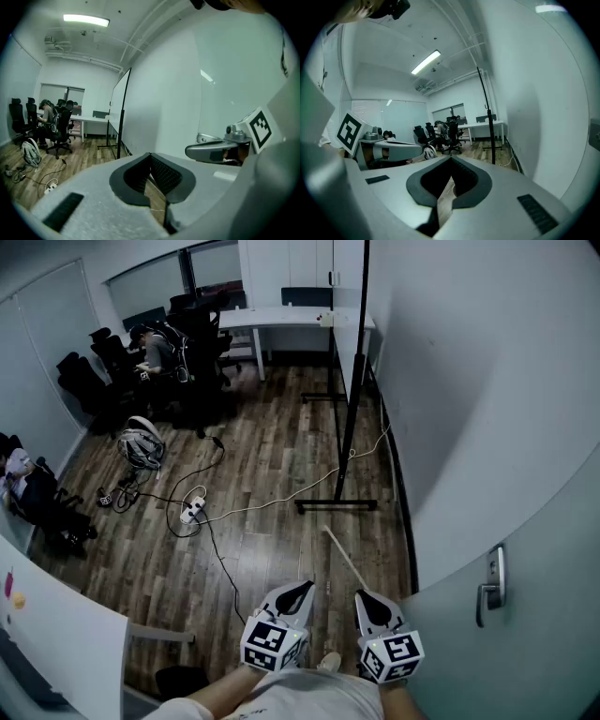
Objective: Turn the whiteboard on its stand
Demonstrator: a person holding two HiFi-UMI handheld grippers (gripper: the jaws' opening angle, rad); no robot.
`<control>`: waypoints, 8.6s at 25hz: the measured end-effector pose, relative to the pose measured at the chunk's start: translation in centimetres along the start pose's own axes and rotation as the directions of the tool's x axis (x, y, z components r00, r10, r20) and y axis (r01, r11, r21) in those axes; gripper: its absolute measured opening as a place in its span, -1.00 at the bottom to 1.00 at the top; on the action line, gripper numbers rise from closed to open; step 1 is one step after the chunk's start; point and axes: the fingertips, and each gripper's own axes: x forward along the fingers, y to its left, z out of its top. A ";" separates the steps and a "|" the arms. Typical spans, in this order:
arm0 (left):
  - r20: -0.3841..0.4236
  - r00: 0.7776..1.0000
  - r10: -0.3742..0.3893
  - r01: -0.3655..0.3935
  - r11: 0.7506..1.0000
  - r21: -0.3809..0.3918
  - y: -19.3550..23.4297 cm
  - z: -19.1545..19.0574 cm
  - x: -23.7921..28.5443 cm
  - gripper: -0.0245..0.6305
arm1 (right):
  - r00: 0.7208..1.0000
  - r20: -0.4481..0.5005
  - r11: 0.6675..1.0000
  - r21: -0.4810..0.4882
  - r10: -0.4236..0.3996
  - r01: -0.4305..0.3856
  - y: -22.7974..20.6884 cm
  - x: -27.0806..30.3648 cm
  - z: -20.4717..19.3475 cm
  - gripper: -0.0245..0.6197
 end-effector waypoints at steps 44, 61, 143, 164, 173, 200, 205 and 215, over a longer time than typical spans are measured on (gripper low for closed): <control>0.004 1.000 -0.018 0.018 0.999 0.041 14.5 3.5 10.9 -0.89 | 0.997 0.041 0.998 0.020 -0.064 0.063 -6.2 17.8 4.4 -0.91; 0.061 0.998 0.013 -0.014 1.000 0.014 19.0 11.8 28.8 -0.89 | 0.999 0.053 1.000 -0.029 -0.006 0.008 -20.1 28.9 12.0 -0.91; 0.010 1.000 0.014 -0.015 0.996 0.091 36.2 19.9 44.7 -0.89 | 0.956 -0.028 0.954 -0.067 -0.293 0.291 -42.4 65.4 25.1 -0.31; 0.011 1.000 -0.021 0.021 0.998 0.062 32.6 19.0 42.4 -0.89 | 0.941 -0.038 0.938 -0.101 -0.337 0.332 -40.9 57.9 22.8 -0.34; -0.003 0.997 -0.072 0.072 0.995 0.074 29.2 17.7 41.6 -0.89 | 0.935 -0.040 0.932 -0.112 -0.352 0.346 -39.9 51.9 20.6 -0.34; -0.001 0.999 -0.043 0.043 0.996 0.077 28.0 15.8 35.6 -0.89 | 0.964 -0.028 0.958 -0.123 -0.264 0.259 -26.6 46.2 16.7 -0.34; -0.007 0.999 -0.035 0.036 0.998 0.060 28.3 15.3 34.9 -0.89 | 0.970 -0.027 0.966 -0.106 -0.241 0.237 -24.5 44.5 16.1 -0.34; -0.029 0.999 -0.038 0.039 0.999 0.034 28.1 14.0 33.4 -0.89 | 0.971 -0.024 0.968 -0.097 -0.237 0.233 -22.9 43.1 15.6 -0.34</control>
